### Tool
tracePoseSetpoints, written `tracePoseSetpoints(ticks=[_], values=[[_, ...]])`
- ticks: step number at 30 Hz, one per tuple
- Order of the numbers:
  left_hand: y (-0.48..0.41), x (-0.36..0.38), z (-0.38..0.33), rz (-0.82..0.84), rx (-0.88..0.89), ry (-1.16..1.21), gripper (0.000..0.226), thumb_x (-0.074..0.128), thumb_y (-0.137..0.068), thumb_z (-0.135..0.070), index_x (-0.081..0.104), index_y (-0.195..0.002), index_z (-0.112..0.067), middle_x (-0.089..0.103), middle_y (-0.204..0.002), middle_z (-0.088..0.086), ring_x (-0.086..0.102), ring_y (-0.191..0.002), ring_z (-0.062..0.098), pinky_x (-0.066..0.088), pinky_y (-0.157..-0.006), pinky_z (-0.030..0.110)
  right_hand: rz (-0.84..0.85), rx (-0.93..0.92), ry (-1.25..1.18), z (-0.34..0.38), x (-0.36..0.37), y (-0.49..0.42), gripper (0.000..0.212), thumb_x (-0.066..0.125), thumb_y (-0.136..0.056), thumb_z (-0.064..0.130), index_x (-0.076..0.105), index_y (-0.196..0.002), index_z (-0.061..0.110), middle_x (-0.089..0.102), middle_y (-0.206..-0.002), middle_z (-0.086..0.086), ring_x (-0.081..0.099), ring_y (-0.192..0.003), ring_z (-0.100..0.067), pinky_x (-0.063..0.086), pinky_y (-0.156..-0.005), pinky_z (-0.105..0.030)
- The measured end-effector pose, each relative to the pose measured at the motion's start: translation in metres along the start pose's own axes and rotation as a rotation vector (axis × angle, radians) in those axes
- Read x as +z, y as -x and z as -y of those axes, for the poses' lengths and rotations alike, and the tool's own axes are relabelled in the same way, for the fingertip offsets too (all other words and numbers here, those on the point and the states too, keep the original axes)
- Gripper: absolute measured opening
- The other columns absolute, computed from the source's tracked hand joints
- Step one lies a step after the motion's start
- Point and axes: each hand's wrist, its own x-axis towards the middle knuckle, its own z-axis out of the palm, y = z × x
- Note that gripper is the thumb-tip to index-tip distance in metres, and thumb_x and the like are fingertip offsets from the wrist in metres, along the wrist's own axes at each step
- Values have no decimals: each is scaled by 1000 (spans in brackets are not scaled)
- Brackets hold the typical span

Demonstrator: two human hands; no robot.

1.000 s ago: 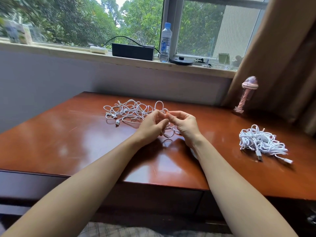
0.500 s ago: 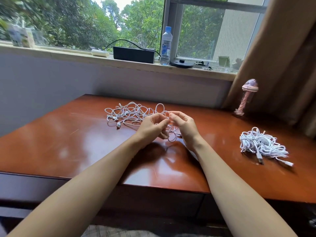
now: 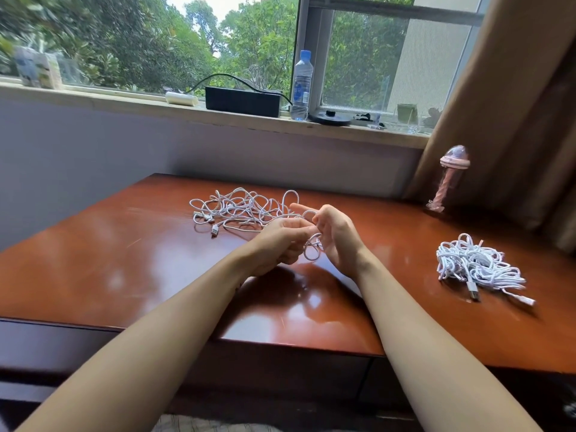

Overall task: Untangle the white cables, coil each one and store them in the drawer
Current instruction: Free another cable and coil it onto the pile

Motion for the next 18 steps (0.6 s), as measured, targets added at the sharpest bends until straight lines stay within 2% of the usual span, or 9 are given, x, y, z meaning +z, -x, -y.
tracePoseSetpoints(ticks=[1,3,6,8,11,14,18], values=[[0,0,-1,-4,-7,-5,18,58,-101,-16,60,-83,-17,28,-54,-6,20,-47,8,13,-46,21,-3,16,-8,0,0,0,26,43,-81,10,56,-100,-2,71,-123,-19,68,-102,-28,55,-92,-40],[2,-1,-3,-21,14,1,26,55,-101,-13,63,-77,-21,24,-53,-6,17,-45,8,11,-47,20,-32,16,13,0,3,1,21,44,-85,9,56,-100,-1,72,-113,-21,68,-91,-26,56,-80,-34],[3,-2,-5,-26,43,38,19,51,-101,-15,59,-85,-19,20,-52,-5,12,-46,10,12,-46,20,-77,-17,75,-4,3,1,10,57,-84,18,59,-83,8,66,-86,-11,57,-81,-23,45,-81,-37],[4,-2,-8,-28,41,75,16,50,-99,-18,55,-83,-18,19,-51,-4,11,-47,11,13,-44,20,-64,-35,82,-5,2,1,14,59,-93,19,60,-81,14,62,-78,-4,55,-78,-21,45,-82,-38],[3,-2,-11,-67,46,152,29,47,-101,-16,52,-72,-21,18,-50,-3,11,-44,10,14,-42,20,-45,-40,85,-4,2,4,15,56,-101,17,64,-90,10,67,-84,-7,62,-80,-22,51,-84,-39],[4,-4,-13,-90,98,194,24,48,-104,-18,56,-82,-15,21,-49,-4,14,-41,9,14,-42,21,-37,-24,27,-1,4,5,9,57,-99,3,65,-98,7,71,-88,-8,68,-75,-17,55,-79,-32],[4,-5,-17,-118,116,314,20,42,-107,-17,59,-101,-9,26,-52,-4,19,-40,7,13,-41,21,-12,-6,-63,2,5,6,36,57,-89,-18,58,-119,1,67,-91,-9,70,-76,-17,60,-74,-28]])
